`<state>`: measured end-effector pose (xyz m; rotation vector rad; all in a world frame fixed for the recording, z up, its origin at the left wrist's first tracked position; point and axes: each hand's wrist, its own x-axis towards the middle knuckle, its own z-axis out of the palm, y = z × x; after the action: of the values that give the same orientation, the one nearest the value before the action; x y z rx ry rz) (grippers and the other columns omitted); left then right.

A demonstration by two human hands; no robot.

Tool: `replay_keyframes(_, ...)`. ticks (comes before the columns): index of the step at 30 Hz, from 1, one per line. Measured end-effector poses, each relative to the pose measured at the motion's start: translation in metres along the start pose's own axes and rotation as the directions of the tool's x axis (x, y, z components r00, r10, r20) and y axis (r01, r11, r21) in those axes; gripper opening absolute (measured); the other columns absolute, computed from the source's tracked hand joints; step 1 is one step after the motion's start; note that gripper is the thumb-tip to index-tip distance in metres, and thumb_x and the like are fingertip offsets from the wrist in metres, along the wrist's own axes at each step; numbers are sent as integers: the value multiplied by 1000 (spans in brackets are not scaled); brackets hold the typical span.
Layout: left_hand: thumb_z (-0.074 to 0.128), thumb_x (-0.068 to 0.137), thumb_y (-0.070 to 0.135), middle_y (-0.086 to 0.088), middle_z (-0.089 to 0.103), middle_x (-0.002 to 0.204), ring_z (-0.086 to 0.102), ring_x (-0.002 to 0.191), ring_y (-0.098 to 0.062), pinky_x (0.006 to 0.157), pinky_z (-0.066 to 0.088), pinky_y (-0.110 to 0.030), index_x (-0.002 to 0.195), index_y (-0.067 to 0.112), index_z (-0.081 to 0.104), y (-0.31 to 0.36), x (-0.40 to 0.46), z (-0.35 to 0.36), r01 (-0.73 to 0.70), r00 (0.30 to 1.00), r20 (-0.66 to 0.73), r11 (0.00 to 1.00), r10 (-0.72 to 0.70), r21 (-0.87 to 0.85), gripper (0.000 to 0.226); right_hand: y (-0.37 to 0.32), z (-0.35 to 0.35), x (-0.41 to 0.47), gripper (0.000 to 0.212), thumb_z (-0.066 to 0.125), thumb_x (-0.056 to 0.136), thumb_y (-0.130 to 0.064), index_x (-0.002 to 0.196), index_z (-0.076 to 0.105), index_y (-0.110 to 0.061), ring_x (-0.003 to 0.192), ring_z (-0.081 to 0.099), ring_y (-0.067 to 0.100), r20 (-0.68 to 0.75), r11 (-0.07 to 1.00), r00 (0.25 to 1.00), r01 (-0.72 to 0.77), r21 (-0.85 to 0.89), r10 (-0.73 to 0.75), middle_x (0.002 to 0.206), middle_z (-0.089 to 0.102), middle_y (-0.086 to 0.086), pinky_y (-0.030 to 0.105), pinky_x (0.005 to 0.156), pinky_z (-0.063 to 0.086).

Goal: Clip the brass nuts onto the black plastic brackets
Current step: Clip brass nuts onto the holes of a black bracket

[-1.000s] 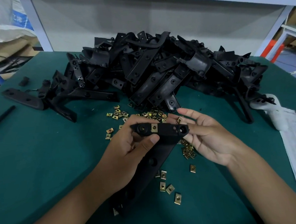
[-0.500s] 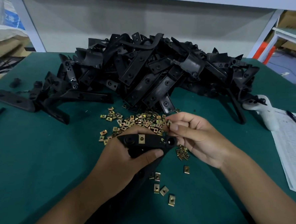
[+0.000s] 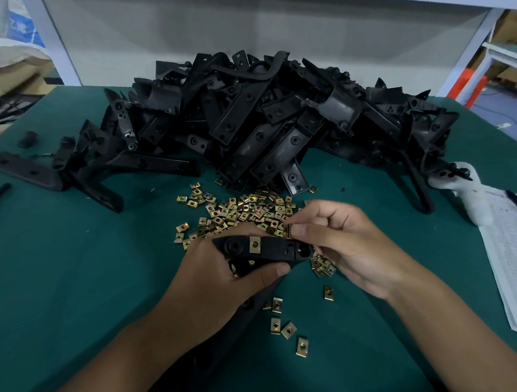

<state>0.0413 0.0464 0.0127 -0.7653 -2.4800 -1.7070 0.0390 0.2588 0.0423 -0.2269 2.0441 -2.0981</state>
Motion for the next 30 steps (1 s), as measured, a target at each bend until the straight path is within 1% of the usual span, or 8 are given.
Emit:
replay_keyframes(4,70,80,51,17,72,85,69,81,-9,69,53,-28,97,41,68,0,0,0,-1,1000,3,1000,1,15,20,1,0,0,9,75,79,-21,84,79,-28,82,55,27,-10,1000,1000,11,-11,-11,74,72,-5,46,81,37)
replay_keyframes(8,71,81,49,16,71,86,69,81,-8,68,54,-26,97,41,68,1,-1,0,0,1000,24,1000,-1,11,18,3,0,-1,11,81,76,-30,86,79,-28,82,61,21,8,998,1000,25,-62,-24,78,75,-4,47,82,40)
replay_keyframes(14,73,76,55,15,73,83,69,78,-6,66,53,-20,93,38,69,-1,0,-1,69,997,-41,997,-70,-41,24,2,-4,-3,33,64,85,-58,104,78,-35,80,52,19,21,966,995,99,-238,-97,96,67,22,31,73,41)
replay_keyframes(18,78,78,43,13,71,78,66,71,-3,62,49,-15,91,37,68,0,1,-1,100,994,-21,988,-104,-118,18,3,-3,-4,22,68,86,-49,101,77,-38,81,60,27,67,945,986,168,-279,-156,97,71,10,27,73,46)
replay_keyframes(20,79,76,47,10,70,78,65,71,-5,62,49,-16,90,35,67,0,2,-3,105,994,-12,982,-108,-155,22,3,-2,-4,19,75,82,-43,100,77,-38,82,66,19,104,947,979,198,-253,-177,100,75,-2,24,73,50)
replay_keyframes(23,78,75,49,8,71,81,67,74,-8,63,50,-17,90,33,67,-2,2,-3,103,994,-7,969,-107,-227,24,5,-1,-5,32,84,74,-47,104,74,-40,69,59,26,108,923,973,230,-308,-206,98,73,-8,40,63,53)
replay_keyframes(27,79,74,47,10,72,88,69,80,-7,67,52,-17,96,38,64,-4,3,-4,90,994,-30,961,-102,-263,27,5,1,-5,33,87,75,-37,106,75,-38,66,57,0,90,927,973,232,-295,-215,82,71,-16,13,63,47)
replay_keyframes(30,79,76,43,10,73,95,71,84,-8,70,55,-20,108,40,62,-1,3,-7,64,995,-50,924,-89,-378,36,-1,-2,-6,30,86,74,-22,103,76,-27,78,68,5,40,937,967,253,-239,-251,90,76,-5,15,72,53)
